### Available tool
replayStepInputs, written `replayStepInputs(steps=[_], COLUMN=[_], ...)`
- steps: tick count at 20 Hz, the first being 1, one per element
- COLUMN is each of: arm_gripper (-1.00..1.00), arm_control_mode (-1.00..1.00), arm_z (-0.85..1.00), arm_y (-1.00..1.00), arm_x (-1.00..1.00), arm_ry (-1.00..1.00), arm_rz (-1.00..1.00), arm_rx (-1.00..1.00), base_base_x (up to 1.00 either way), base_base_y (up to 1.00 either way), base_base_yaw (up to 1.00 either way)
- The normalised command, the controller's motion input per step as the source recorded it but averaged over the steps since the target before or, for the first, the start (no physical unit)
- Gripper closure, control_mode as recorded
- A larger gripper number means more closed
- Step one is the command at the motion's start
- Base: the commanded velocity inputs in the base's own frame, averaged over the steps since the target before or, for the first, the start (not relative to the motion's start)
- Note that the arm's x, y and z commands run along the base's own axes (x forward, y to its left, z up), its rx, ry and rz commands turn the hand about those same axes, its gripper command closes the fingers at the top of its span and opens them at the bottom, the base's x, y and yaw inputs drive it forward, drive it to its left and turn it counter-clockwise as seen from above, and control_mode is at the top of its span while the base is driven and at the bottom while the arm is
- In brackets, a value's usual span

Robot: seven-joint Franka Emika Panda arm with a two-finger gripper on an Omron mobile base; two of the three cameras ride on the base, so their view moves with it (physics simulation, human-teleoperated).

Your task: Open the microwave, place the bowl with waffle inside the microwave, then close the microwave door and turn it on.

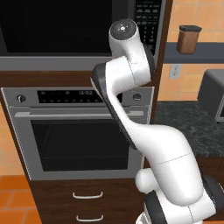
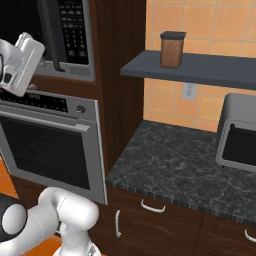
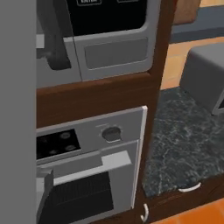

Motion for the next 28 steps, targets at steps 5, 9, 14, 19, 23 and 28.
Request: replayStepInputs(steps=[5, 9, 14, 19, 23, 28], arm_gripper=[-1.0, -1.0, -1.0, -1.0, -1.0, -1.0], arm_control_mode=[-1.0, -1.0, -1.0, -1.0, -1.0, -1.0], arm_z=[0.05, -0.16, -0.23, 0.0, 0.03, 0.08], arm_y=[-0.73, -0.6, -0.17, 0.0, 0.0, 0.05], arm_x=[-0.28, 0.01, 0.06, 0.11, 0.18, 0.21], arm_ry=[-0.03, 0.0, -0.02, -0.14, -0.15, -0.12], arm_rz=[0.17, 0.25, 0.17, 0.36, 0.32, 0.14], arm_rx=[0.25, 0.24, 0.11, 0.11, 0.14, 0.14], base_base_x=[0.0, 0.0, 0.0, 0.0, 0.0, 0.0], base_base_y=[0.0, 0.0, 0.0, 0.0, 0.0, 0.0], base_base_yaw=[0.0, 0.0, 0.0, 0.0, 0.0, 0.0])
